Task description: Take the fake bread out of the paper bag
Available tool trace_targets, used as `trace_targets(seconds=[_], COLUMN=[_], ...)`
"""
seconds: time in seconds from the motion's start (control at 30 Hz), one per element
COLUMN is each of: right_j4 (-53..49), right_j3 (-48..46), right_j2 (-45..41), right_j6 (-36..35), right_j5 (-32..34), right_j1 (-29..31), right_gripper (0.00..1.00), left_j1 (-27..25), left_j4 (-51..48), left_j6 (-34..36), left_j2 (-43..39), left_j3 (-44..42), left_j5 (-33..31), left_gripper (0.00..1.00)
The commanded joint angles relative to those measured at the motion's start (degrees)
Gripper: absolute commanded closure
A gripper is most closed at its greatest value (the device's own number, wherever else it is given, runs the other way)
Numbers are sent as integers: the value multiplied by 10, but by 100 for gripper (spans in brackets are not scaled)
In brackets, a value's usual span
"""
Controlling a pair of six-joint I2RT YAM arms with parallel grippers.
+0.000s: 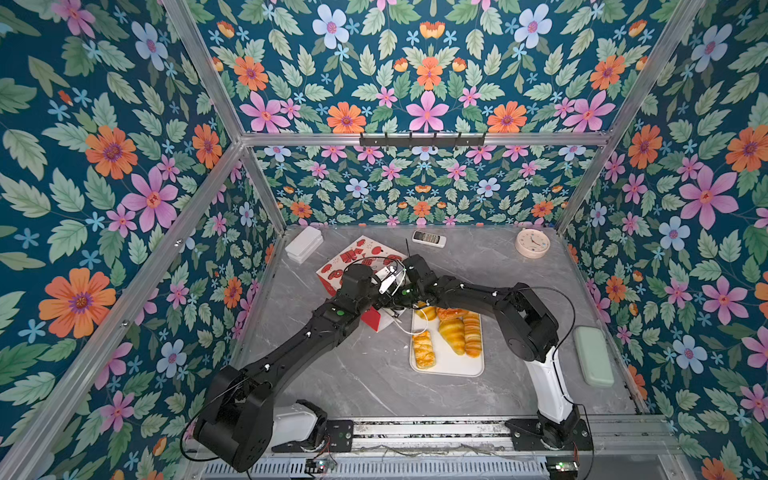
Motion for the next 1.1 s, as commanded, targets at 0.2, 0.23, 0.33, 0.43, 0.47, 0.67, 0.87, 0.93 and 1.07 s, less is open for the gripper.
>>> trace_targets(seconds=[0.2,0.23,0.33,0.43,0.47,0.67,0.87,0.93,1.07], right_j4=[-3,-10,-27,-29,-28,-34,-27,-25,-32], right_j3=[-48,-53,-70,-89,-94,-101,-129,-139,-150], right_j2=[-60,-65,-85,-101,-104,-115,-151,-163,-177], right_j6=[-31,-35,-44,-47,-47,-47,-46,-46,-47], right_j5=[23,27,36,42,43,42,52,55,58], right_j1=[-8,-9,-10,-11,-11,-14,-16,-17,-21], right_gripper=[100,100,100,100,100,100,100,100,100], left_j1=[0,0,-1,0,0,0,0,0,0], left_j4=[5,5,4,4,4,0,-3,-3,-6], left_j6=[5,6,7,8,9,11,11,11,13], left_j2=[-6,-7,-8,-8,-9,-9,-8,-8,-8], left_j3=[-5,-5,-6,-6,-5,-2,0,1,3], left_j5=[6,6,2,1,1,-2,-3,-3,-5], left_gripper=[100,100,100,100,100,100,100,100,100])
